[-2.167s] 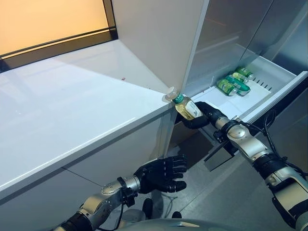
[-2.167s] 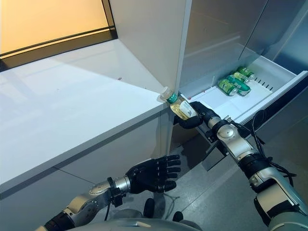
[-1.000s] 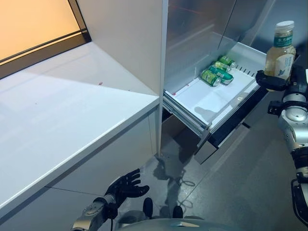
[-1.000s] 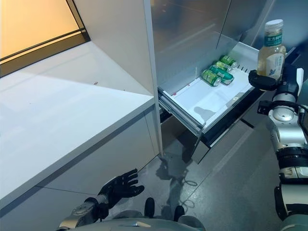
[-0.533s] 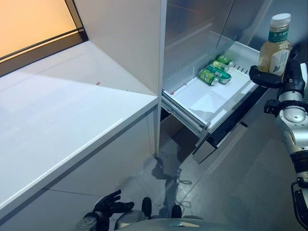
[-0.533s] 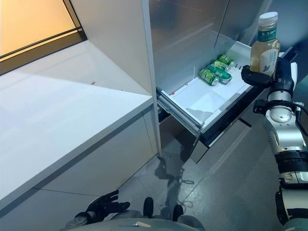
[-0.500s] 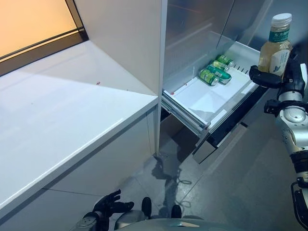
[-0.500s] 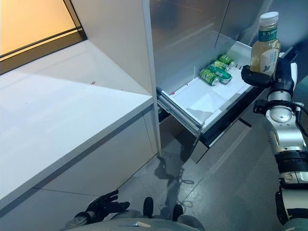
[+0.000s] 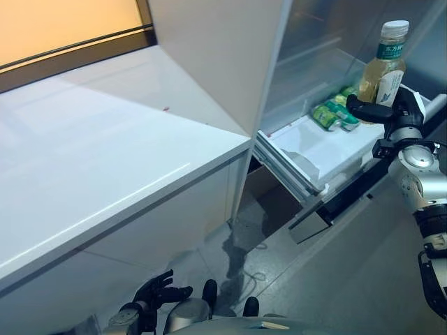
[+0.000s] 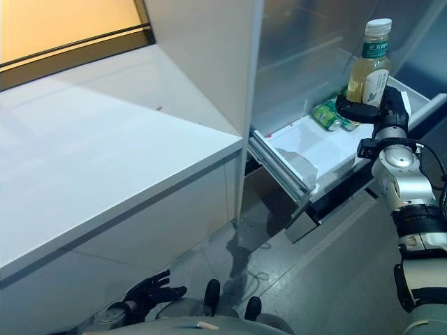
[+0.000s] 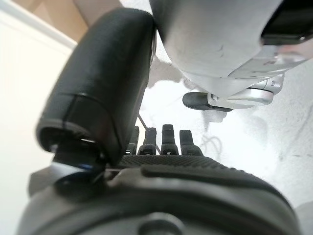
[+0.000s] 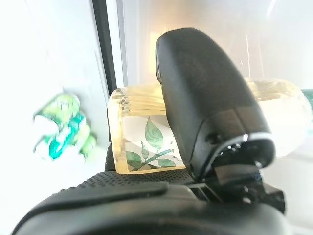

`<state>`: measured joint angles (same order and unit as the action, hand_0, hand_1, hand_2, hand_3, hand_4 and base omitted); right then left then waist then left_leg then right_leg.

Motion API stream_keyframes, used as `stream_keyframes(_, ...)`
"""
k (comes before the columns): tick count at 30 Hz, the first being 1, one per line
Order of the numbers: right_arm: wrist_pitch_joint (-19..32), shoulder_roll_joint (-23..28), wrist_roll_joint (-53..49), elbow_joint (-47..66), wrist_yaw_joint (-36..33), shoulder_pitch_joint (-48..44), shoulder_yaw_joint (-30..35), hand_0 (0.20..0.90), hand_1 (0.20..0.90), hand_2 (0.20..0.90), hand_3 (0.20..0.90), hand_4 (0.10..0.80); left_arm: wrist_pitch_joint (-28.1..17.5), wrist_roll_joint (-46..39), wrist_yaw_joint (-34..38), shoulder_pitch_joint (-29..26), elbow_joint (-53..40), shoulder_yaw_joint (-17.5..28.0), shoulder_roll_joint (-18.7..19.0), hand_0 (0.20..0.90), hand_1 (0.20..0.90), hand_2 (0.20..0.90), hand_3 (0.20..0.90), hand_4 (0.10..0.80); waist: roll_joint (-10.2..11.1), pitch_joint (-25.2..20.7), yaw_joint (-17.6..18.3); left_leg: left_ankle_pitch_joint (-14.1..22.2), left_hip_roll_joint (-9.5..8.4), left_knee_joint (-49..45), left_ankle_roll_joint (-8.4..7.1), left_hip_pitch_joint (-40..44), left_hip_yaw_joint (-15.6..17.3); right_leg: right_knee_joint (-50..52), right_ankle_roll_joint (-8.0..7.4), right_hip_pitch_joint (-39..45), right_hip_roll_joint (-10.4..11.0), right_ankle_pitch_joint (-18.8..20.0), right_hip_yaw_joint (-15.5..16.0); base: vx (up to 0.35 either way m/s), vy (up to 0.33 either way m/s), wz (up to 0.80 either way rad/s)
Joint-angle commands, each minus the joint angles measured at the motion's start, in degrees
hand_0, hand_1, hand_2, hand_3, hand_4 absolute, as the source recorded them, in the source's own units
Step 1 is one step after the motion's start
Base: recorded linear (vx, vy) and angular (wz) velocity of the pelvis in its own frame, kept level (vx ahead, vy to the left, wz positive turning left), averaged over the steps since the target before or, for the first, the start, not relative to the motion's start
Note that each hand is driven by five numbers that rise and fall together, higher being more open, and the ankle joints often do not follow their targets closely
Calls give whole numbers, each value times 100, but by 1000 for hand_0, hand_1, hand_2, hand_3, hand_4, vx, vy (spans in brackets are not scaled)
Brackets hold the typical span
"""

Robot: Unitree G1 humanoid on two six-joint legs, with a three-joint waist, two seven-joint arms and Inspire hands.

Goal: Put drinks into fridge and close the fridge

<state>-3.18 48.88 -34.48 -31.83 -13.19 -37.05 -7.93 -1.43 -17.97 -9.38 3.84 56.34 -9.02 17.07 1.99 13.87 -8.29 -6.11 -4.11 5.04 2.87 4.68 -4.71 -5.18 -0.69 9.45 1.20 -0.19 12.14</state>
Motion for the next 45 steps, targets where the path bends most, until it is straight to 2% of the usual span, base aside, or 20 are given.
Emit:
stream_keyframes(1, 374, 553, 161, 190, -141, -1614, 85, 300, 300, 300, 200, 100, 67, 241, -3, 221, 65, -387, 520, 900, 900, 900, 900, 800, 219, -351, -270, 1058, -100, -720, -11, -103, -42, 1115, -161, -471, 148, -551, 87, 42, -27, 28)
stream_keyframes(6, -189, 521, 234, -541, 39, -1637, -120, 300, 300, 300, 200, 100, 82, 205, 49, 225, 49, -311, 573, 900, 900, 900, 900, 800, 188, -182, -385, 998, -105, -783, -42, -230, -157, 1174, -115, -537, 169, -551, 197, 30, -22, 24)
stream_keyframes(16, -208, 256, 299, -1595, 38, -1520, -29, 300, 300, 300, 200, 100, -60, -77, 42, -44, -100, -412, 631, 900, 900, 900, 900, 800, -12, 306, -499, 954, -117, -1018, -46, -629, -254, 1336, -50, -847, 205, -529, 256, -54, -29, 10)
stream_keyframes(23, -520, 211, 828, -1862, 300, -1339, -47, 300, 300, 300, 200, 100, -133, -192, 36, -166, -199, -467, 597, 900, 900, 900, 900, 800, -89, 506, -430, 926, -117, -1071, -53, -760, -240, 1407, -18, -1019, 218, -503, 219, -39, -6, 3)
stream_keyframes(31, -1259, 359, 1918, -2079, 1315, -1140, -350, 300, 300, 300, 200, 100, -59, -191, 8, -274, -335, -482, 615, 900, 900, 900, 900, 800, -74, 642, -319, 926, -87, -1124, -45, -788, -137, 1491, -21, -1108, 221, -474, 135, -17, -3, -3)
stream_keyframes(35, -1463, 553, 3048, -2212, 1864, -1130, -612, 300, 300, 300, 200, 100, 9, -168, -2, -318, -409, -469, 671, 900, 900, 900, 900, 800, -36, 689, -300, 929, -65, -1144, -35, -800, -92, 1522, -39, -1136, 218, -461, 117, -25, -21, -12)
stream_keyframes(37, -1595, 737, 3700, -2318, 2201, -1231, -984, 300, 300, 300, 200, 100, 106, -174, 29, -357, -503, -483, 724, 900, 900, 900, 900, 800, -4, 729, -294, 925, -46, -1161, -27, -820, -64, 1532, -58, -1157, 211, -436, 100, -37, -33, -2)
stream_keyframes(39, -1816, 819, 3877, -2344, 2507, -1277, -1148, 300, 300, 300, 200, 100, 148, -200, 30, -391, -539, -478, 794, 900, 900, 900, 900, 800, 24, 775, -280, 921, -26, -1169, -20, -840, -34, 1553, -62, -1186, 198, -430, 81, -53, -34, -4)
stream_keyframes(45, -2031, 986, 4110, -2646, 3182, -1339, -1266, 300, 300, 300, 200, 100, 205, -151, -18, -485, -559, -436, 907, 900, 900, 900, 900, 800, 68, 844, -261, 916, 6, -1164, -15, -899, 27, 1543, -72, -1247, 164, -409, 49, -49, -36, -9)
